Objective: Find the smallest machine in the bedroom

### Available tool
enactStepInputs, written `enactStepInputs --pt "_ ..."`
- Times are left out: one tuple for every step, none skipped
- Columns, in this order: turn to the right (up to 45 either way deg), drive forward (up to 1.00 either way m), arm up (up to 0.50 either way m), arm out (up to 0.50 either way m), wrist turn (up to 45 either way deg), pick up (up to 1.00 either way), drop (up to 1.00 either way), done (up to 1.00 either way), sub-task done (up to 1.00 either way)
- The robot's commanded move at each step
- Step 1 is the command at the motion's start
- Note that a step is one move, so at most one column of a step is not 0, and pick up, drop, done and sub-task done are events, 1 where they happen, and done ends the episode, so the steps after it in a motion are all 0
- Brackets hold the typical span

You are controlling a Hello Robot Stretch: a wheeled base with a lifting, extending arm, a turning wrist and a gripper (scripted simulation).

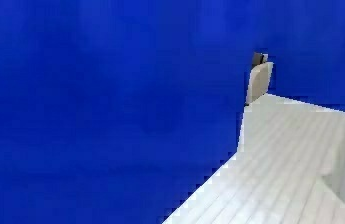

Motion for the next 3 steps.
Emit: enactStepInputs --pt "33.0 0.00 0.00 0.00 0.0 0.00 0.00 0.00 0.00" --pt "3.0 0.00 0.00 0.00 0.0 0.00 0.00 0.00 0.00" --pt "0.0 1.00 0.00 0.00 0.0 0.00 0.00 0.00 0.00"
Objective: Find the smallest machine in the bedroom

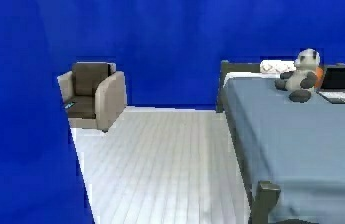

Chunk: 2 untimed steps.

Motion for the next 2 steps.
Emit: enactStepInputs --pt "0.0 0.20 0.00 0.00 0.0 0.00 0.00 0.00 0.00" --pt "45.0 0.00 0.00 0.00 0.0 0.00 0.00 0.00 0.00"
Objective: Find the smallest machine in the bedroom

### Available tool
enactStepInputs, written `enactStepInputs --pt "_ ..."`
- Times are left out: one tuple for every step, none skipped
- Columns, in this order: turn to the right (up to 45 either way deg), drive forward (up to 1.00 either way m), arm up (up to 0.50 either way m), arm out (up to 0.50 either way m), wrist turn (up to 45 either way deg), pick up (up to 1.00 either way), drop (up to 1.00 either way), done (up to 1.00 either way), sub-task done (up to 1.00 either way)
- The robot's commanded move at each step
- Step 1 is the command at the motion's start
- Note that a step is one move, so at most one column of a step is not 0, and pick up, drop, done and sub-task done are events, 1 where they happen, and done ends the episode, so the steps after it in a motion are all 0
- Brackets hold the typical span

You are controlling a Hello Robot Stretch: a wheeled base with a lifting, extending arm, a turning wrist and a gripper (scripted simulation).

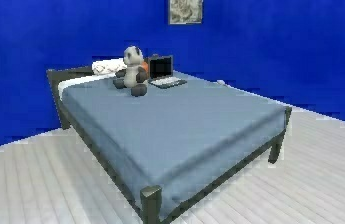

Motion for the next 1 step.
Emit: enactStepInputs --pt "21.0 0.00 0.00 0.00 0.0 0.00 0.00 0.00 0.00"
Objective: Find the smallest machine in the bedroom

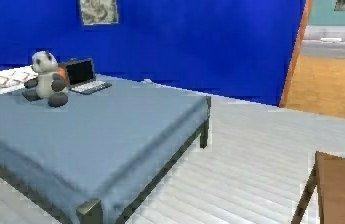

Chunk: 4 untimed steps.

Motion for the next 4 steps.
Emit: enactStepInputs --pt "0.0 0.30 0.00 0.00 0.0 0.00 0.00 0.00 0.00" --pt "24.0 0.00 0.00 0.00 0.0 0.00 0.00 0.00 0.00" --pt "0.0 1.00 0.00 0.00 0.0 0.00 0.00 0.00 0.00" --pt "0.0 0.75 0.00 0.00 0.0 0.00 0.00 0.00 0.00"
